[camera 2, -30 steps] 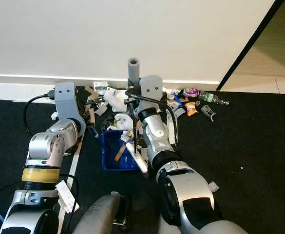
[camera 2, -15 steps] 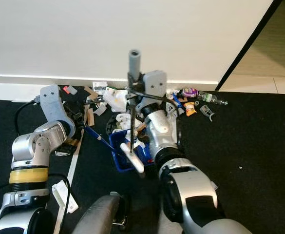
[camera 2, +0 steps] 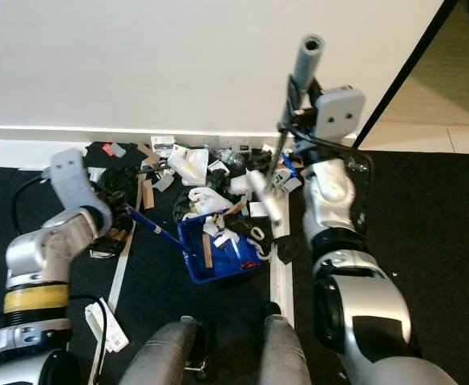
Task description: Sweep floor
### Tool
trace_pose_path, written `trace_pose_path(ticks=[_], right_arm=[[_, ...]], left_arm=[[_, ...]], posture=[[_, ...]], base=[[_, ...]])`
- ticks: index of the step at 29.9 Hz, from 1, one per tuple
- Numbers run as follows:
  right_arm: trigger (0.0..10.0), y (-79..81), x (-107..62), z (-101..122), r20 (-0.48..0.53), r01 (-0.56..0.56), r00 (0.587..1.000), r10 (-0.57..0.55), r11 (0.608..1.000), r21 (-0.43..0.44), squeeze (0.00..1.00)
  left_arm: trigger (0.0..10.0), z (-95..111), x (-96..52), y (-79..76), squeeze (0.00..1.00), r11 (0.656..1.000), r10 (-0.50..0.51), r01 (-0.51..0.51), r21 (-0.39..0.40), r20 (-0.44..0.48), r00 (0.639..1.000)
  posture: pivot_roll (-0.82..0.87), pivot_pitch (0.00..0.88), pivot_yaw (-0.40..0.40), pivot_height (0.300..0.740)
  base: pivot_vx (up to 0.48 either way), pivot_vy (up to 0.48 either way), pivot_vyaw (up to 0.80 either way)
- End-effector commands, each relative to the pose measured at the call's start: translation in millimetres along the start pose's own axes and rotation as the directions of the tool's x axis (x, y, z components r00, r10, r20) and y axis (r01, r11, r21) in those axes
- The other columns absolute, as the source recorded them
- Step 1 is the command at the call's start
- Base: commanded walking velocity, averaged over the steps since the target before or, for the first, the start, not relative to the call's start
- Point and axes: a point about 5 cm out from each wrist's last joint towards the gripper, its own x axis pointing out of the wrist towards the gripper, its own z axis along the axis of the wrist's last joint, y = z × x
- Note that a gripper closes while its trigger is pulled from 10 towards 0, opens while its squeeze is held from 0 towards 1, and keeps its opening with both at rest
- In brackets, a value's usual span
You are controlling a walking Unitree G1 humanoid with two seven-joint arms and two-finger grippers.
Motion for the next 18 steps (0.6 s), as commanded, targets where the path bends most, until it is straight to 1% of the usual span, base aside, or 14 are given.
trace_pose_path(ticks=[1,2,3,6,7,10,11,13,14,16,17,18], right_arm=[[10.0,1.7,-1.1,1,0.017,0.000,1.000,0.000,1.000,-0.007,0.00],[10.0,-7.9,-3.3,1,0.015,0.036,0.999,-0.035,0.999,-0.015,0.00],[10.0,-7.9,-3.3,1,0.015,0.036,0.999,-0.035,0.999,-0.015,0.00],[10.0,-17.4,-4.6,2,0.009,0.065,0.998,-0.065,0.998,-0.024,0.00],[10.0,-17.4,-4.6,2,0.009,0.065,0.998,-0.065,0.998,-0.024,0.00],[10.0,-20.5,-3.9,4,0.008,0.071,0.997,-0.071,0.997,-0.031,0.00],[10.0,-20.5,-3.9,4,0.008,0.071,0.997,-0.071,0.997,-0.031,0.00],[10.0,-21.0,-3.4,4,0.011,0.074,0.997,-0.074,0.997,-0.034,0.00],[10.0,-21.0,-3.4,4,0.011,0.074,0.997,-0.074,0.997,-0.034,0.00],[10.0,-20.8,-2.8,5,0.013,0.076,0.997,-0.076,0.997,-0.034,0.00],[10.0,-20.6,-2.5,5,0.014,0.076,0.997,-0.076,0.997,-0.033,0.00],[10.0,-19.6,-1.8,6,0.019,0.075,0.997,-0.074,0.997,-0.025,0.00]], left_arm=[[10.0,1,-2.5,-2.8,0.00,0.996,-0.080,0.080,-0.050,0.004,0.997],[10.0,15,-9.2,3.1,0.00,0.994,-0.085,0.089,-0.062,0.062,0.994],[10.0,15,-9.2,3.1,0.00,0.994,-0.085,0.089,-0.062,0.062,0.994],[10.0,33,-19.6,6.5,0.00,0.994,-0.084,0.091,-0.053,0.123,0.989],[10.0,33,-19.6,6.5,0.00,0.994,-0.084,0.091,-0.053,0.123,0.989],[10.0,47,-30.9,3.4,0.00,0.993,-0.107,0.112,-0.021,0.167,0.980],[10.0,47,-30.9,3.4,0.00,0.993,-0.107,0.112,-0.021,0.167,0.980],[10.0,53,-37.9,-2.0,0.00,0.991,-0.134,0.134,0.013,0.183,0.974],[10.0,53,-37.9,-2.0,0.00,0.991,-0.134,0.134,0.013,0.183,0.974],[10.0,56,-46.6,-8.8,0.00,0.985,-0.171,0.164,0.051,0.186,0.968],[10.0,56,-49.1,-10.4,0.00,0.983,-0.183,0.176,0.058,0.184,0.966],[10.0,56,-51.0,-8.9,0.00,0.984,-0.176,0.169,0.056,0.186,0.967]], posture=[[0.07,0.233,0.046,0.740],[0.08,0.230,0.041,0.740],[0.08,0.230,0.041,0.740],[0.08,0.228,0.036,0.740],[0.08,0.228,0.036,0.740],[0.08,0.227,0.034,0.740],[0.08,0.227,0.034,0.740],[0.08,0.225,0.032,0.740],[0.08,0.225,0.032,0.740],[0.08,0.221,0.031,0.740],[0.08,0.221,0.031,0.740],[0.08,0.220,0.030,0.740]], base=[[0.000,0.000,0.00],[0.000,0.000,0.00],[0.000,0.000,0.00],[0.000,0.000,0.00],[0.000,0.000,0.00],[0.000,0.000,0.00],[0.000,0.000,0.00],[0.000,0.000,0.00],[0.000,0.000,0.00],[0.000,0.000,0.00],[0.000,0.000,0.00],[0.000,0.000,0.00]])
